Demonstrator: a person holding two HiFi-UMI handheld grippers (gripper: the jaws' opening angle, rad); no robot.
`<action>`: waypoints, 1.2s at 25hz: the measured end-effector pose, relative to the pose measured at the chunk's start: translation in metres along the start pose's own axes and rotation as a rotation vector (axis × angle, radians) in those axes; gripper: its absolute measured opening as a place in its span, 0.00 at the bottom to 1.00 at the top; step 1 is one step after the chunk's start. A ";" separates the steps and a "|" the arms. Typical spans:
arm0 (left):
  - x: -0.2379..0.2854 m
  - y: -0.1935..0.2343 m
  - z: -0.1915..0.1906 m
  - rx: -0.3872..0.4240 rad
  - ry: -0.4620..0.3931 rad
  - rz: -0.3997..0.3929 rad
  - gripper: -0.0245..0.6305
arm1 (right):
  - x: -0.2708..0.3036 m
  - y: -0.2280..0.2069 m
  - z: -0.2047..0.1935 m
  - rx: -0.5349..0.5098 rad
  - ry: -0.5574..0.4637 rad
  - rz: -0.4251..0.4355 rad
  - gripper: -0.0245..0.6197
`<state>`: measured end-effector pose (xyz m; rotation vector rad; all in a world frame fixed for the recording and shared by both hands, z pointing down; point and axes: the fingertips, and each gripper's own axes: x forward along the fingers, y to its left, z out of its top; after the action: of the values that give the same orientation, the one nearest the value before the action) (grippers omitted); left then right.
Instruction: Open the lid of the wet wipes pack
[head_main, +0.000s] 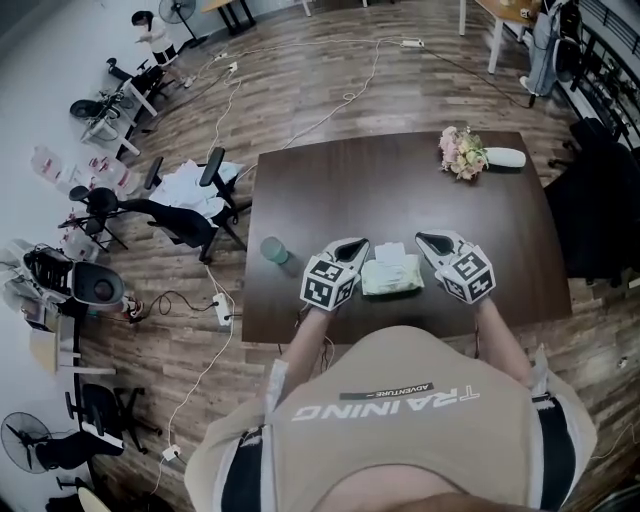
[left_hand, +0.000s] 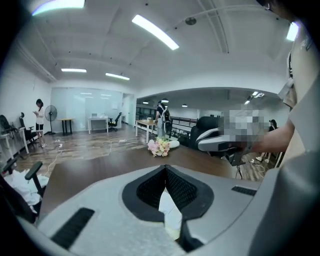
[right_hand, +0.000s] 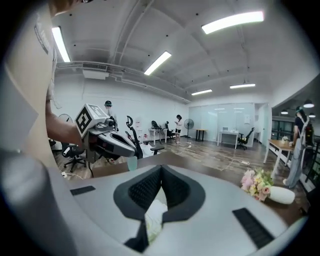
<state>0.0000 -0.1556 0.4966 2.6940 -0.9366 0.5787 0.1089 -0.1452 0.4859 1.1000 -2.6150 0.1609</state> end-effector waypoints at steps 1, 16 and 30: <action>-0.004 0.000 0.008 0.016 -0.013 0.006 0.05 | -0.001 -0.001 0.008 -0.016 -0.016 -0.001 0.06; -0.024 0.016 0.108 0.113 -0.207 0.036 0.05 | -0.003 -0.019 0.110 -0.165 -0.172 -0.058 0.06; -0.062 0.018 0.200 0.184 -0.413 0.065 0.05 | -0.030 -0.038 0.193 -0.153 -0.353 -0.162 0.06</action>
<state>0.0016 -0.2034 0.2923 3.0253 -1.1194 0.1196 0.1117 -0.1935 0.2931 1.3837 -2.7601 -0.2894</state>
